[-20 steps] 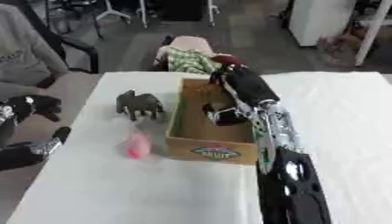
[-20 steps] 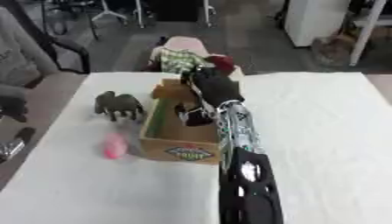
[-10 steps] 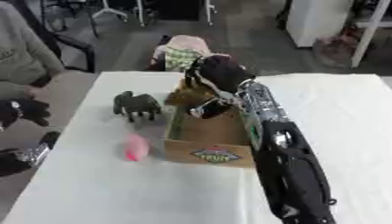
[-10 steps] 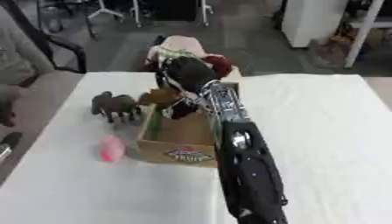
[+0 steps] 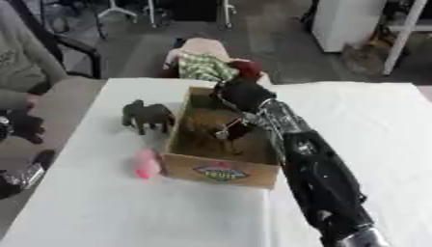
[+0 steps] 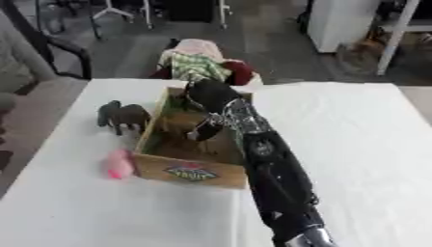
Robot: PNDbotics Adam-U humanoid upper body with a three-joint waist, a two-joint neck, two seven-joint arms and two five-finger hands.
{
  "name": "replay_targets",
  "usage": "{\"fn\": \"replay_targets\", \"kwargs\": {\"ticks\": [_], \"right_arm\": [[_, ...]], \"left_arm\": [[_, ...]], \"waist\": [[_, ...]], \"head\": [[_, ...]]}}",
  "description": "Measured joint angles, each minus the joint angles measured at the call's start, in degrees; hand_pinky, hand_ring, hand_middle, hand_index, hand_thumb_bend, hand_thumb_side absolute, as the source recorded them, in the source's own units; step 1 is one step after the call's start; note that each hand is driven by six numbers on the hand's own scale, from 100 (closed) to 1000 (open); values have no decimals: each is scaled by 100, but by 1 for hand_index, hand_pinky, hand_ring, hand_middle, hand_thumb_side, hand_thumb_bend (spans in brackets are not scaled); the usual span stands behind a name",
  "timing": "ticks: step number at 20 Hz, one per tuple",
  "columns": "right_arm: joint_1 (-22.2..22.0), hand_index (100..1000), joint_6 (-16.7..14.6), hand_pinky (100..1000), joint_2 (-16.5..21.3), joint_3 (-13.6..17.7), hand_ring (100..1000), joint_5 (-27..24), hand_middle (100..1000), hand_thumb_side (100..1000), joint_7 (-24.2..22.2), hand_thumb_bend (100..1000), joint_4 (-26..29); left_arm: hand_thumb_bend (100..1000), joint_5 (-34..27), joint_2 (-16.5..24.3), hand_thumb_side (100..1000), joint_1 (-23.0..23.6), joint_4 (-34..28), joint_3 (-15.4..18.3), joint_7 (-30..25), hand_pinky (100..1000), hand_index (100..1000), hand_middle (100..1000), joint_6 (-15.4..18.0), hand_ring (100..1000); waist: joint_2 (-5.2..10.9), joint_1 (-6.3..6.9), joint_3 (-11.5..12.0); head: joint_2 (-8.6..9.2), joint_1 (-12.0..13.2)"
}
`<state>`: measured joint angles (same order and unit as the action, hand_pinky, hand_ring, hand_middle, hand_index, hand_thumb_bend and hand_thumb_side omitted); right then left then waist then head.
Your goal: Pick up objects on the table and place them in the box.
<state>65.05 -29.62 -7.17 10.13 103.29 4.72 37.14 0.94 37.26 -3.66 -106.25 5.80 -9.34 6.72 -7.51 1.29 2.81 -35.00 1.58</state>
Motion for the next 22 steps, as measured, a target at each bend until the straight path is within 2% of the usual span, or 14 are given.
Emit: {"fn": "replay_targets", "kwargs": {"ticks": [4, 6, 9, 11, 14, 18, 19, 20, 22], "right_arm": [[1, 621, 68, 372, 20, -46, 398, 153, 457, 337, 411, 450, -242], [1, 654, 76, 409, 63, -60, 438, 164, 489, 324, 552, 429, -291], [17, 719, 18, 525, 156, -61, 580, 73, 604, 304, 664, 408, -293], [70, 740, -69, 557, 237, -62, 619, -66, 644, 281, 691, 396, -258], [163, 753, -264, 565, 409, -62, 626, -330, 660, 257, 687, 385, -164], [245, 755, -492, 548, 700, -61, 606, -716, 636, 197, 679, 354, -21], [250, 753, -538, 537, 764, -60, 595, -818, 624, 173, 684, 294, 33], [250, 752, -577, 533, 831, -51, 590, -918, 618, 157, 693, 326, 94], [230, 748, -638, 517, 958, -9, 572, -1096, 600, 113, 725, 304, 253]], "left_arm": [[319, 0, 2, 128, -11, 0, -1, -9, 846, 766, 610, -3, 615], [326, 0, 12, 132, -37, 1, -11, -14, 844, 765, 611, -3, 616], [350, 9, 104, 148, -104, 12, -72, -48, 839, 767, 612, 12, 618], [374, 33, 202, 159, -176, 58, -134, -88, 836, 768, 614, 34, 620], [401, 135, 396, 179, -364, 216, -280, -206, 831, 768, 615, 83, 621], [451, 289, 686, 213, -667, 585, -544, -431, 820, 766, 618, 194, 626], [461, 334, 755, 226, -770, 701, -617, -489, 816, 767, 620, 230, 631], [467, 382, 820, 236, -860, 819, -689, -548, 813, 766, 622, 268, 632], [476, 502, 941, 251, -1068, 1069, -837, -668, 807, 766, 622, 336, 631]], "waist": [[0, 3, -3], [0, 5, -12], [2, 17, -43], [6, 23, -76], [11, 18, -138], [20, -1, -239], [24, -1, -267], [26, 0, -299], [27, 1, -359]], "head": [[2, 9], [2, 17], [2, 51], [1, 80], [-5, 129], [-23, 205], [-24, 229], [-24, 249], [-25, 295]]}}
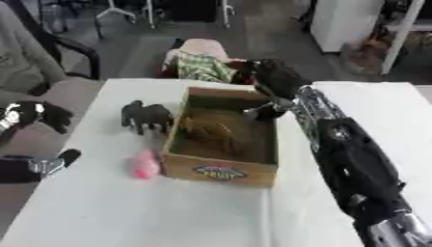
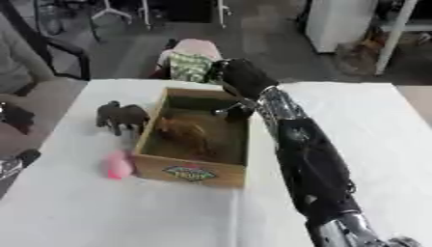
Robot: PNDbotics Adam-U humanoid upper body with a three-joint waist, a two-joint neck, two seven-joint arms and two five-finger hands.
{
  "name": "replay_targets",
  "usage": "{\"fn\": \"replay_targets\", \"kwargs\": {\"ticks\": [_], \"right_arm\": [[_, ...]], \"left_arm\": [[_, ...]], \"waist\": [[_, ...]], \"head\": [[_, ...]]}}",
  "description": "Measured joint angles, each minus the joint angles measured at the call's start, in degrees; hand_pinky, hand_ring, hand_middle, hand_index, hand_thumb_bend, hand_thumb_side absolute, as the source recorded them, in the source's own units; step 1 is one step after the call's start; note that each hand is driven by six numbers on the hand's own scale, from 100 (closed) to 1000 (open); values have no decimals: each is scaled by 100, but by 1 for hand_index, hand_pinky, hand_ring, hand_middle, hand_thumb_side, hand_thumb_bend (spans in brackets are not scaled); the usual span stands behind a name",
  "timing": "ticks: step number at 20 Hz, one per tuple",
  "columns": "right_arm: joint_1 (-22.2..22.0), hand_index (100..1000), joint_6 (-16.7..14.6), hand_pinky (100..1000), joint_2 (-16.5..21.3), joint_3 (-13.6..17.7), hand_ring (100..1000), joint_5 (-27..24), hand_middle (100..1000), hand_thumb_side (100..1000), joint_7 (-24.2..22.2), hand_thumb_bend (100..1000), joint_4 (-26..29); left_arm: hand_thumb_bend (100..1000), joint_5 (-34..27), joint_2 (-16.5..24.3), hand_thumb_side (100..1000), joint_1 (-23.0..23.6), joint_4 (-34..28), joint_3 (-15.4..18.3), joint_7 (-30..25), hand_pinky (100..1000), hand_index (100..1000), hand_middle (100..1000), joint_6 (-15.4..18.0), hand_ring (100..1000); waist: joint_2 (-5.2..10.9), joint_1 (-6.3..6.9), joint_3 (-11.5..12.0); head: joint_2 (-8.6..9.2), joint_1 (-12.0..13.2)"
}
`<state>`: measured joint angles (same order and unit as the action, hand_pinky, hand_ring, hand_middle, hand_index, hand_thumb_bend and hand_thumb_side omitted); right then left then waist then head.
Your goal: Pick up objects on the table and place them in the box.
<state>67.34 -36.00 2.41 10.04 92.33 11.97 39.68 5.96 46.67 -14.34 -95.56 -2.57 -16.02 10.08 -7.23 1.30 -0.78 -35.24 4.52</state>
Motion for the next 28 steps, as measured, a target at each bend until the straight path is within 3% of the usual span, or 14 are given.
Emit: {"fn": "replay_targets", "kwargs": {"ticks": [6, 14, 28], "right_arm": [[-245, 739, -73, 492, 257, 130, 545, -566, 576, 100, 55, 248, 581], [-410, 730, 32, 474, 336, 163, 530, -1285, 562, 100, -218, 200, 1055], [-534, 721, 321, 457, 362, 79, 515, -2611, 549, 100, -1129, 147, 1457]], "left_arm": [[439, 414, 64, 258, -674, 860, -413, -260, 799, 762, 617, 227, 626], [452, 993, -475, 273, -1385, 1974, -872, -644, 798, 756, 615, 604, 625], [546, 2159, -1221, 303, -1802, 3057, -1030, -363, 788, 758, 621, 811, 623]], "waist": [[13, 5, -174], [16, -6, -337], [0, -25, -424]], "head": [[-4, 121], [-57, 213], [-100, 291]]}}
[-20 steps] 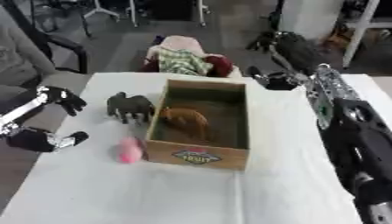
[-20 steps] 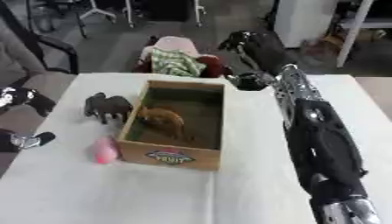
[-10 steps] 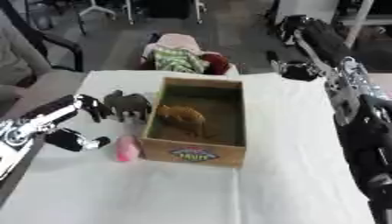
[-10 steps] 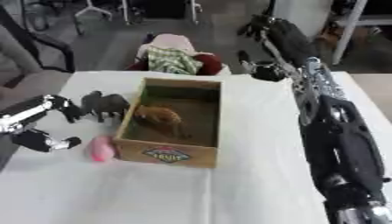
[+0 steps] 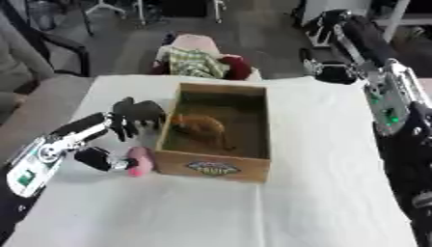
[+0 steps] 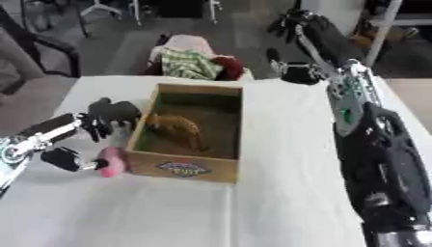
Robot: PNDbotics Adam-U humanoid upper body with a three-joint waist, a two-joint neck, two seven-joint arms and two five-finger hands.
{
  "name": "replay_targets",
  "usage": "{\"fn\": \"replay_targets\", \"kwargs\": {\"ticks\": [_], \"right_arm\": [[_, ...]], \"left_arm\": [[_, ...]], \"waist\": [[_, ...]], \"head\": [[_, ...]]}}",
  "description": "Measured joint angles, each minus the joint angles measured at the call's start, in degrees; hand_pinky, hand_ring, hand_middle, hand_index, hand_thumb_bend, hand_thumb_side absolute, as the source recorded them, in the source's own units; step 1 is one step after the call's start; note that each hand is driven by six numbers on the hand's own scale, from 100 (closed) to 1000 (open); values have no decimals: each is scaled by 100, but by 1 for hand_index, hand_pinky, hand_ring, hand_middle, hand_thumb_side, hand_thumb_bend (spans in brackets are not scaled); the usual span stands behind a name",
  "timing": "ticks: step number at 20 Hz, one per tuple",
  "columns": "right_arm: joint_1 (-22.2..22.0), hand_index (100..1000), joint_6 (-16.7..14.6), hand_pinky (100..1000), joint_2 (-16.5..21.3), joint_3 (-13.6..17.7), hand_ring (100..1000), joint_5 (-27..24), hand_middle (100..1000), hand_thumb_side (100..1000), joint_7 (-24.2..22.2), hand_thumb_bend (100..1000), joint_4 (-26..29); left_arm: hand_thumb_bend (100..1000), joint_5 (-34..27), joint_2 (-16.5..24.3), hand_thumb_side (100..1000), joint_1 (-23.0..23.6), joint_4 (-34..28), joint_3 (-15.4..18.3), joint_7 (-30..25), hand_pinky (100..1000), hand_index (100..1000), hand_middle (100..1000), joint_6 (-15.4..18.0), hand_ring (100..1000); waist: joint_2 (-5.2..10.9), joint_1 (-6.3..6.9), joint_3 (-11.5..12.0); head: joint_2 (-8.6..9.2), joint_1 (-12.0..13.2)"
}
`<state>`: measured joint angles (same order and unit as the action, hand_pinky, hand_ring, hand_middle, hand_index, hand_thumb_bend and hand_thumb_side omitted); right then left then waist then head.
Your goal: Pick up objects on the table and place them in the box.
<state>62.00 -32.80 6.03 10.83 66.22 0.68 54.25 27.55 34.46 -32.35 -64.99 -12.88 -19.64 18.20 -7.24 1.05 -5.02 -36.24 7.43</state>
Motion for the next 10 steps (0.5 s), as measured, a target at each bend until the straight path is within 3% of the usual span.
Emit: {"fn": "replay_targets", "kwargs": {"ticks": [3, 7, 10], "right_arm": [[-10, 720, 73, 455, 30, -28, 513, -278, 548, 100, -193, 142, 66], [-48, 719, 167, 453, 43, -51, 511, -678, 548, 100, -460, 135, 152], [-50, 719, 245, 453, 88, -74, 511, -976, 547, 100, -649, 135, 220]], "left_arm": [[499, 199, -156, 306, -48, 167, -39, -49, 779, 731, 600, 77, 603], [338, 375, -300, 291, -99, 305, -40, -119, 756, 625, 510, 161, 532], [325, 404, -330, 289, -101, 331, -40, -71, 754, 618, 504, 192, 527]], "waist": [[-4, -17, -31], [-4, -23, -45], [-4, -34, -48]], "head": [[0, 10], [0, 18], [0, 22]]}}
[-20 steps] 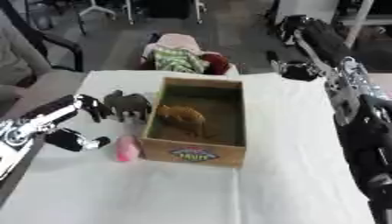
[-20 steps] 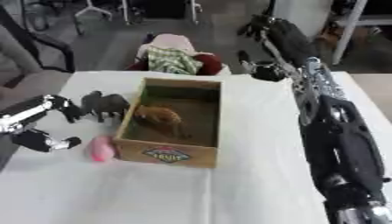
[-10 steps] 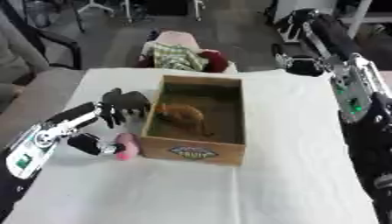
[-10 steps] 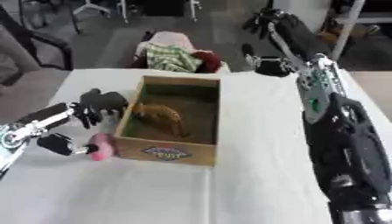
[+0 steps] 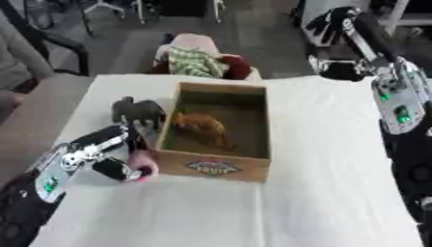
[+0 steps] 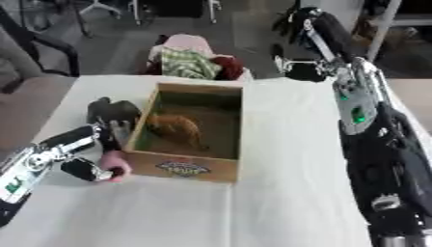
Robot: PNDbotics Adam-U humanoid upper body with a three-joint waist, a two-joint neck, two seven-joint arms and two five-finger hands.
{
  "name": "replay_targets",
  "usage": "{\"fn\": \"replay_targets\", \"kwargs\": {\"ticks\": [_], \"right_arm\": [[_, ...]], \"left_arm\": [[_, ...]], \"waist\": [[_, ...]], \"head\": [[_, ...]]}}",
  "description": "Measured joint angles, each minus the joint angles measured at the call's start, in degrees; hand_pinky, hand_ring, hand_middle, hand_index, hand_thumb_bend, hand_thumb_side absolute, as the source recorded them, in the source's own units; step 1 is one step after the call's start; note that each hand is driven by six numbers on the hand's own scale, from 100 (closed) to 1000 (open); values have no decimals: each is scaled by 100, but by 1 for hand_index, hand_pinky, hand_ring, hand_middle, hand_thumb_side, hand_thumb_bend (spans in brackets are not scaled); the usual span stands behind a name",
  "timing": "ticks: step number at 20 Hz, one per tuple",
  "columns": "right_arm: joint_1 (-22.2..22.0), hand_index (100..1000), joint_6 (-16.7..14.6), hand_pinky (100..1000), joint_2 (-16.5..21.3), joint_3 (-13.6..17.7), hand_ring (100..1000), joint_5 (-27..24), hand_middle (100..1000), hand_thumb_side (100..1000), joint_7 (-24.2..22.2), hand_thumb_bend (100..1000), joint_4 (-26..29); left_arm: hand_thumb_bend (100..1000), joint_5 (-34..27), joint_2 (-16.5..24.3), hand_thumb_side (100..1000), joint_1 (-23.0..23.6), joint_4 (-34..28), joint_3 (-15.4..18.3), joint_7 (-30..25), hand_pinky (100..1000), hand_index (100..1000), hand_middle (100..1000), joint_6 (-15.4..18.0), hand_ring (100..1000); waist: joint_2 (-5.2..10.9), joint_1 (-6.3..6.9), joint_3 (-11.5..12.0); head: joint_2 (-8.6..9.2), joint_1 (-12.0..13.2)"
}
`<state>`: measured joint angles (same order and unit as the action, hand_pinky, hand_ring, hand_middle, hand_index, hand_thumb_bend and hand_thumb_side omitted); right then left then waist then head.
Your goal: Pick up objects on the table and place them in the box.
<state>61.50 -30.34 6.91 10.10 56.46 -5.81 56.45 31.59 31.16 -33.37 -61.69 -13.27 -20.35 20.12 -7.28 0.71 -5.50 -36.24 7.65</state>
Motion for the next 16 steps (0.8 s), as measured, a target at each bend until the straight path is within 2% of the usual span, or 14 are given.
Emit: {"fn": "replay_targets", "kwargs": {"ticks": [1, 2, 6, 12, 16], "right_arm": [[0, 718, 25, 452, 6, -11, 510, -97, 547, 100, -59, 129, 25], [-3, 718, 49, 451, 12, -22, 509, -178, 546, 100, -114, 125, 52], [-36, 717, 134, 450, 65, -23, 509, -384, 545, 100, -278, 123, 126], [-103, 716, 197, 450, 92, -22, 509, -472, 545, 100, -380, 124, 166], [-117, 716, 212, 450, 95, -22, 508, -513, 545, 100, -401, 122, 195]], "left_arm": [[137, 3, 0, 259, 0, 1, 0, 23, 723, 457, 346, 5, 434], [117, 2, 0, 255, -1, -6, 2, 51, 718, 421, 308, 20, 415], [100, -170, 79, 251, 14, -298, 8, 252, 712, 404, 291, 72, 407], [100, -691, 638, 233, -15, -1118, 94, 488, 699, 394, 279, 162, 402], [100, -1072, 902, 217, -196, -1647, 220, 608, 700, 401, 287, 10, 406]], "waist": [[0, 0, 0], [0, 1, 0], [1, 14, -4], [72, 25, -4], [115, 18, -52]], "head": [[0, 0], [0, 0], [0, 0], [-6, -4], [-48, 5]]}}
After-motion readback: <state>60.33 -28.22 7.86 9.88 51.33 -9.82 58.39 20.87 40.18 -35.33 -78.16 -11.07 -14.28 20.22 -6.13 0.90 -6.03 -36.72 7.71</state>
